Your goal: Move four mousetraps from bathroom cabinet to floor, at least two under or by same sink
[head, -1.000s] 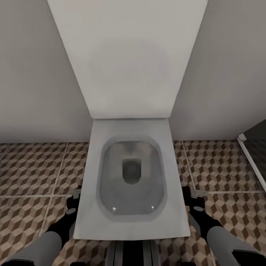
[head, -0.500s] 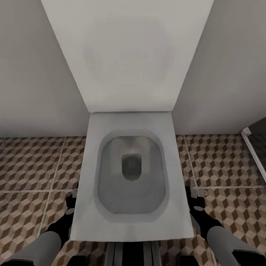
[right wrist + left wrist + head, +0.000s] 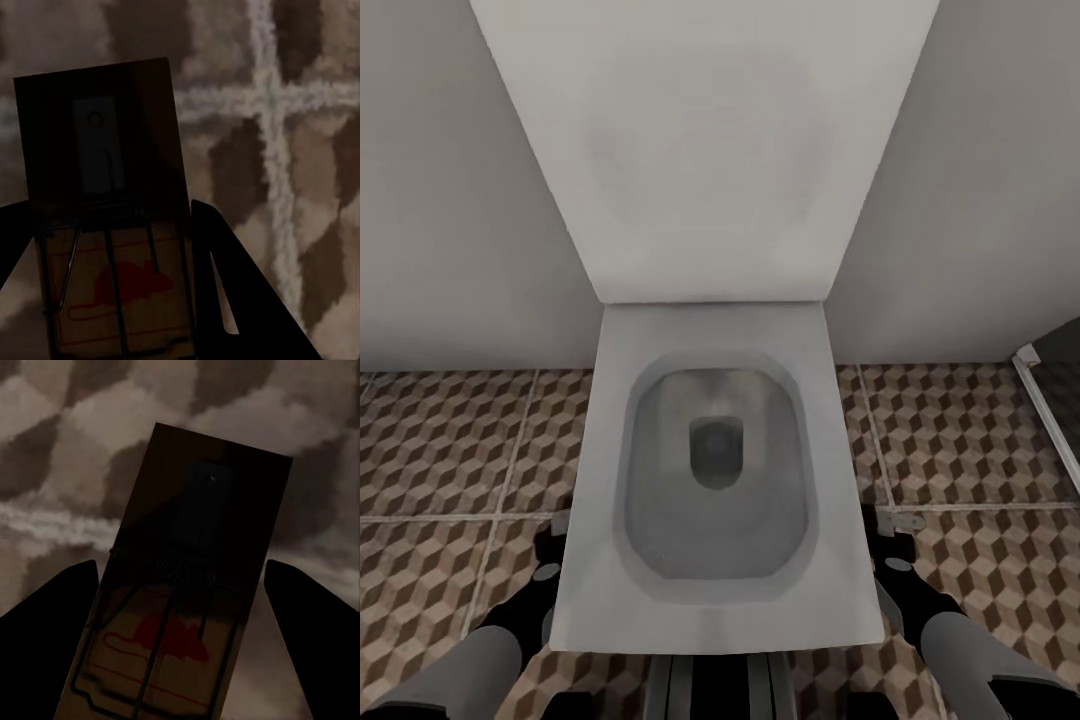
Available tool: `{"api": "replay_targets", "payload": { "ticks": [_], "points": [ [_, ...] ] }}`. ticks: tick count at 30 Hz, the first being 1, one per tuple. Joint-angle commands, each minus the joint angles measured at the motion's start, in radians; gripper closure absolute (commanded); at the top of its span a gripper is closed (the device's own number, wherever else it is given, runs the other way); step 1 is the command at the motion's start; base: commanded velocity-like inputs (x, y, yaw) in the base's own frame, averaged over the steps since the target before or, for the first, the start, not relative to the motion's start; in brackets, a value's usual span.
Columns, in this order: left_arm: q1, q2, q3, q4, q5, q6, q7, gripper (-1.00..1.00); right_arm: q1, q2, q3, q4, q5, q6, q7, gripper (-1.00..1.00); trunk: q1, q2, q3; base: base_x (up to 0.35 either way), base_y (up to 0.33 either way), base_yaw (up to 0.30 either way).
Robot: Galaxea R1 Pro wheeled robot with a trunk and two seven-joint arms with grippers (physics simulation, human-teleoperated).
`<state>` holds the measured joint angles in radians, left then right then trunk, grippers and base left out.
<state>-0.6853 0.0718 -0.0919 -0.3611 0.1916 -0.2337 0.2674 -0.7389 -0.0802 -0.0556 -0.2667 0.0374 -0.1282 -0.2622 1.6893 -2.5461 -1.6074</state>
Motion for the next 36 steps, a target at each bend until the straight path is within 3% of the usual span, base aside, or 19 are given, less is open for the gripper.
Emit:
{"api": "replay_targets", "payload": {
  "ticks": [1,8,14,18,30,36],
  "points": [
    [0.0,0.003,-0.008,0.0,0.01,-0.004,0.005,1.0,0.0,0.001,-0.006,0.001,0.0,-0.005,0.002,1.0,0.0,0.0,0.0,0.0,0.0,0.0],
    [0.0,0.027,0.0,-0.001,0.011,-0.013,0.007,1.0,0.0,0.0,-0.007,0.001,-0.001,-0.005,0.0,1.0,0.0,0.0,0.0,0.0,0.0,0.0],
    [0.0,0.043,0.075,0.0,0.009,-0.053,0.016,1.0,0.0,0.0,-0.013,0.001,-0.008,-0.015,-0.001,1.0,0.0,0.0,0.0,0.0,0.0,0.0],
    [0.0,0.044,0.101,0.001,0.007,-0.06,0.017,1.0,0.0,0.0,-0.016,0.001,-0.012,-0.025,-0.001,1.0,0.0,0.0,0.0,0.0,0.0,0.0],
    [0.0,0.042,0.108,0.001,0.001,-0.067,0.018,1.0,0.0,0.001,-0.019,0.003,-0.016,-0.064,-0.002,1.0,0.0,0.0,0.0,0.0,0.0,0.0],
    [0.0,0.04,0.106,0.008,-0.001,-0.13,0.019,1.0,0.0,0.002,-0.02,0.003,-0.018,-0.099,-0.002,1.0,0.0,0.0,0.0,0.0,0.0,0.0]
  ]
}}
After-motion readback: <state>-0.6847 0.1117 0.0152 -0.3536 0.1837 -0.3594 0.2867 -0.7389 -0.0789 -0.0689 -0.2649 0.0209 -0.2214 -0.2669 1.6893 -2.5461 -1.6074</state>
